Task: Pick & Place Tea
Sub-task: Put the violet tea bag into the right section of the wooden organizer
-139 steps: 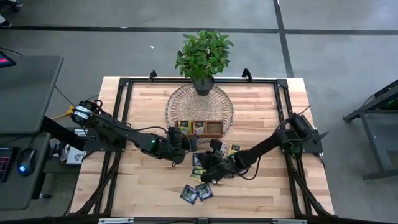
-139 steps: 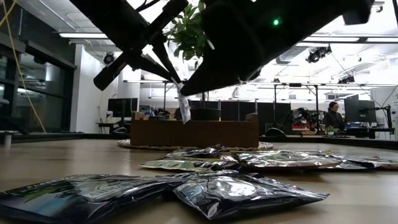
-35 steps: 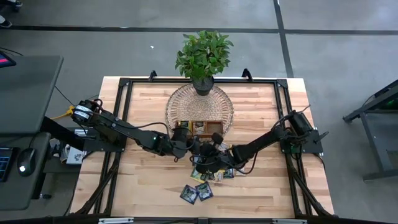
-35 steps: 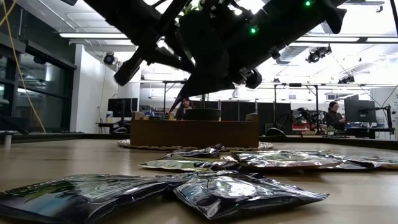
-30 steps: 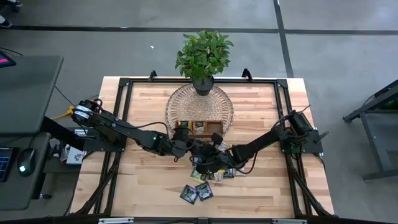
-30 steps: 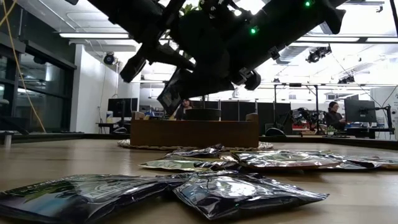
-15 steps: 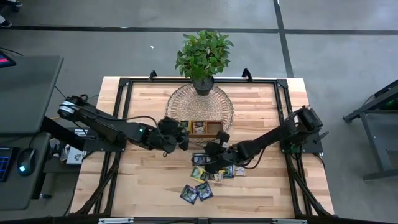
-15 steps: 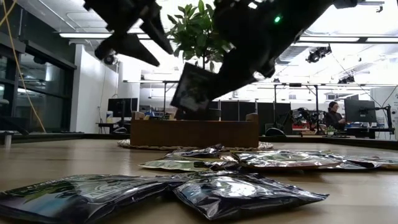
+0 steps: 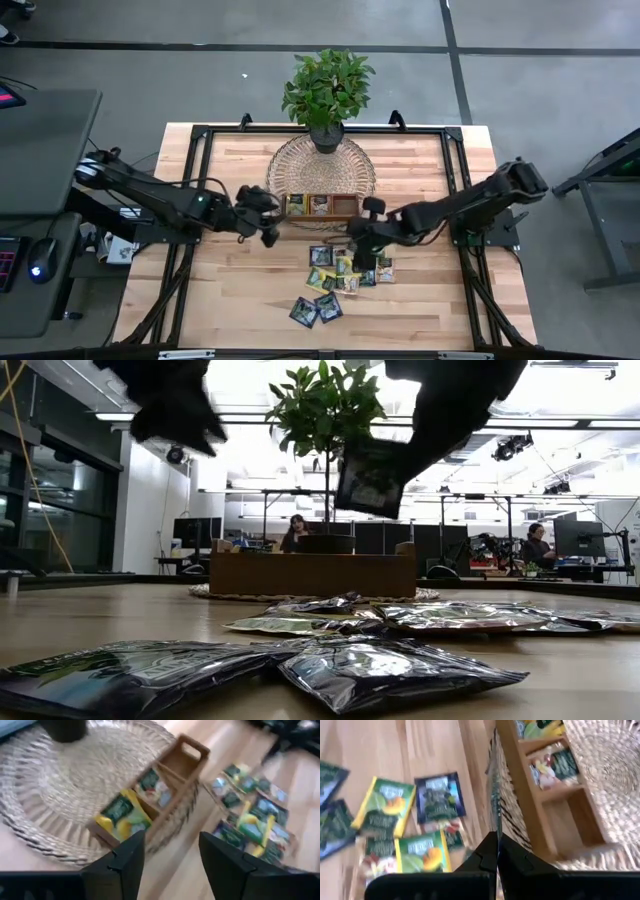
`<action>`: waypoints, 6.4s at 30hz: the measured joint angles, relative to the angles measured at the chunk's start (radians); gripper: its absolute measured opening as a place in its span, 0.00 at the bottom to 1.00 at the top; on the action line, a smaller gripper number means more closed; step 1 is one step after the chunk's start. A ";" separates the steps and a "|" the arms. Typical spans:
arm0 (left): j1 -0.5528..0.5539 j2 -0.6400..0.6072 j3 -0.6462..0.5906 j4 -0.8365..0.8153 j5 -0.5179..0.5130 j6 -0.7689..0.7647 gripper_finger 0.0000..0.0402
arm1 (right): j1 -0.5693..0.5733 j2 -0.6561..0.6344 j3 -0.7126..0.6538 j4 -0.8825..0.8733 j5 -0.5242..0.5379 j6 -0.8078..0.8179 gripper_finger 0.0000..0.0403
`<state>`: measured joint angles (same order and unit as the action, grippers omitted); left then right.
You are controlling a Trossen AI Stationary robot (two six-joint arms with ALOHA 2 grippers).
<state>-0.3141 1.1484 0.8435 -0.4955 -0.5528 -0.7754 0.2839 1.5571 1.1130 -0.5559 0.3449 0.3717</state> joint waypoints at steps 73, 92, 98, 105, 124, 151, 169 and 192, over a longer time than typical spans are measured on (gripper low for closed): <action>0.000 -0.213 -0.342 0.500 0.178 0.033 0.46 | -0.461 -0.063 -0.232 0.271 -0.351 -0.537 0.00; 0.000 -0.213 -0.342 0.501 0.179 0.033 0.46 | -0.461 -0.063 -0.232 0.244 -0.348 -0.537 0.00; 0.000 -0.213 -0.342 0.501 0.185 0.033 0.46 | -0.466 -0.063 -0.232 0.244 -0.352 -0.530 0.00; 0.000 -0.213 -0.342 0.503 0.199 0.033 0.46 | -0.475 -0.063 -0.232 0.244 -0.351 -0.519 0.08; 0.000 -0.177 -0.341 0.550 0.256 0.039 0.46 | -0.432 -0.253 -0.231 0.247 -0.350 -0.375 0.31; 0.000 0.413 -0.287 1.048 0.438 -0.125 0.46 | -0.076 -0.013 -0.231 0.480 -0.221 0.536 0.31; 0.000 0.610 -0.139 0.947 0.447 -0.277 0.46 | 0.005 0.187 -0.232 0.584 -0.088 1.041 0.31; -0.001 0.655 -0.117 0.868 0.382 -0.355 0.46 | 0.005 0.269 -0.232 0.719 -0.118 1.072 0.31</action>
<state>-0.3153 1.8034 0.7267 0.3723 -0.1706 -1.1309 0.2890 1.8264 0.8814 0.1632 0.2272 1.4436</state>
